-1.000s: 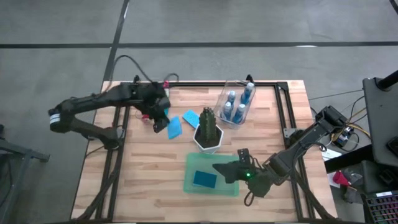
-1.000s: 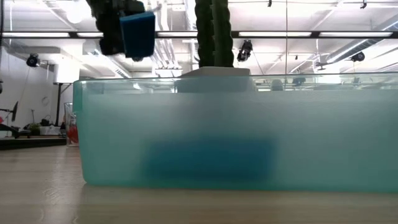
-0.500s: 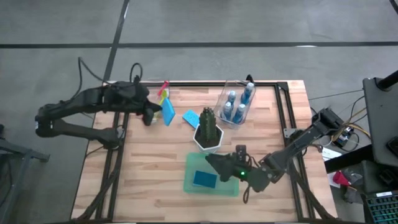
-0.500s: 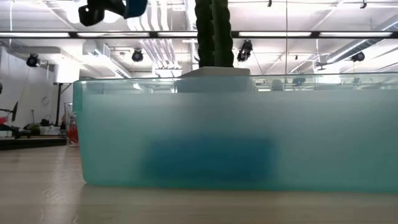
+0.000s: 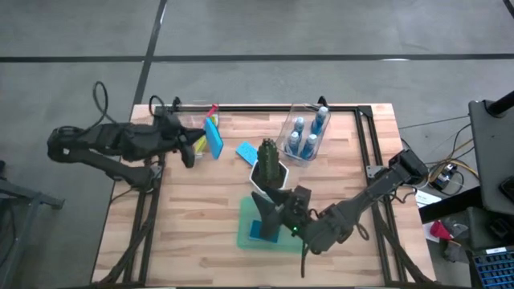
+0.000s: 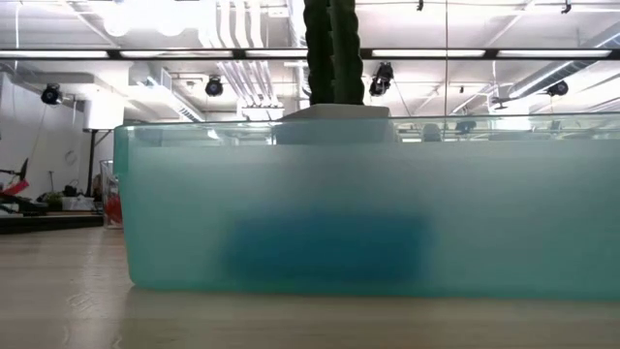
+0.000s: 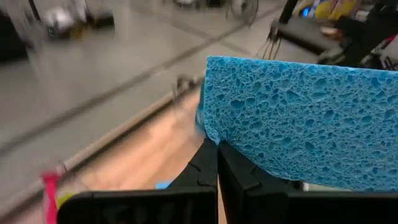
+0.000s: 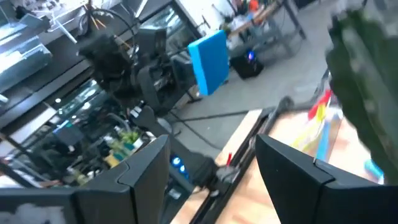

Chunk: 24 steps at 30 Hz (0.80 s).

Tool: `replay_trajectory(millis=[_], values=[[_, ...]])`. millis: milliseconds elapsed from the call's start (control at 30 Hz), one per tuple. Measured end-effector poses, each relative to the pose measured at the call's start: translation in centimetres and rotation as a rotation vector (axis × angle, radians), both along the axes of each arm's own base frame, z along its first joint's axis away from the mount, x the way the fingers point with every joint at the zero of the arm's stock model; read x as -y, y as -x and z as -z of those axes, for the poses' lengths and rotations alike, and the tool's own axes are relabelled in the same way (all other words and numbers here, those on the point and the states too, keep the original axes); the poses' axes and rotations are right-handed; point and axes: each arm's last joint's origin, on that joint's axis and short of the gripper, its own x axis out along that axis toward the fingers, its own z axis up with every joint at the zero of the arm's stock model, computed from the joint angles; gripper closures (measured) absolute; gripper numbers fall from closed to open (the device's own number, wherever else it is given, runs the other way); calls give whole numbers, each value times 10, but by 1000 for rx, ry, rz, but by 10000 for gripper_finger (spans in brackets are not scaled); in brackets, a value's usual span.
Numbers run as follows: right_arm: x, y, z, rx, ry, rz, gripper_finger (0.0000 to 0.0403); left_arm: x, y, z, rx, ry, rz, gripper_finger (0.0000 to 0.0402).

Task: Pick & Place Kitchen Sink Supplies
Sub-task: Stack the sponge on top of the sponge in the green bin

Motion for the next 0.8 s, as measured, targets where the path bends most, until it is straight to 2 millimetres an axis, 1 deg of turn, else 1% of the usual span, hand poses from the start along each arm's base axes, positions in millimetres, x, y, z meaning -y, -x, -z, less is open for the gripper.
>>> replay_trajectory(millis=[133,267,367,467,633,800], values=[[1,-9,-14,-34,61,20,174,16,-1,-16,40,-136,-5,401],[5,-15,-26,-58,104,43,180,31,-1,-33,86,-231,-5,401],[7,-18,-36,-80,145,52,183,39,-4,-40,90,-282,10,401],[5,-21,-46,-124,214,43,184,44,-9,-42,85,-289,22,401],[0,-29,-63,-192,321,55,184,51,-20,-37,55,-299,48,401],[-6,-47,-65,-252,372,112,184,54,-26,-37,60,-291,48,401]])
